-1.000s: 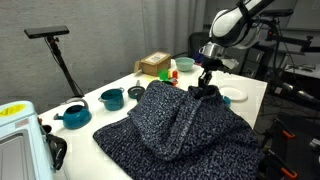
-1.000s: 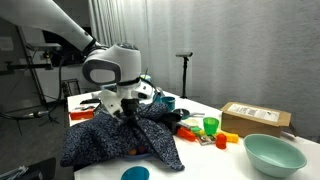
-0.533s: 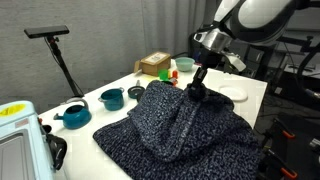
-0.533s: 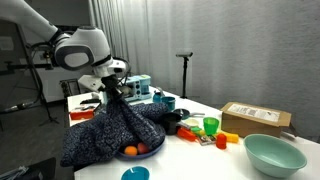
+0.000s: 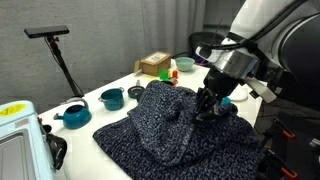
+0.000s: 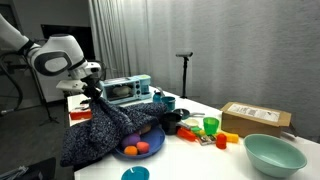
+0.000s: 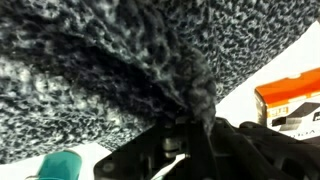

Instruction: Pull back the blanket

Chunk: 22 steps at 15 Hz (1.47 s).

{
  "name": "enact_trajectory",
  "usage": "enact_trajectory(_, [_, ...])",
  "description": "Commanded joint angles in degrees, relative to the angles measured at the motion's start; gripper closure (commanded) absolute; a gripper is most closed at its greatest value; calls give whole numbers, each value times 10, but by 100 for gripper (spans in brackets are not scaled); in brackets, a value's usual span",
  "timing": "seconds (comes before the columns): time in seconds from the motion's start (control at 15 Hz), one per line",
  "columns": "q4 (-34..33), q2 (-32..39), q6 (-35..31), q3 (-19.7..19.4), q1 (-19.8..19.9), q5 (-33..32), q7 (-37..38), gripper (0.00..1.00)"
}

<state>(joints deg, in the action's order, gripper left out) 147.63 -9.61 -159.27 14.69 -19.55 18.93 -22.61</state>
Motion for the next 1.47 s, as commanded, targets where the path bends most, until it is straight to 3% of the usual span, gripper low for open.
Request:
enact_trajectory(0.0, [19, -14, -10, -5, -32, -14, -20, 99])
enact_trajectory(0.27, [18, -12, -6, -13, -64, 25, -49, 99])
enact_trajectory(0.47, [23, -16, 2, -12, -65, 34, -29, 99])
enact_trajectory(0.53, [28, -19, -1, -10, -62, 31, -16, 72])
enact_trajectory(0.67, [33, -25, 5, -9, -51, 23, 20, 64])
enact_trajectory(1.07, [11, -86, 87, -51, 23, -33, 140, 18])
enact_trajectory(1.2, [-15, -62, 83, -72, 45, -34, 155, 2])
enact_trajectory(1.4, [-38, -61, 103, -99, 102, -68, 199, 0])
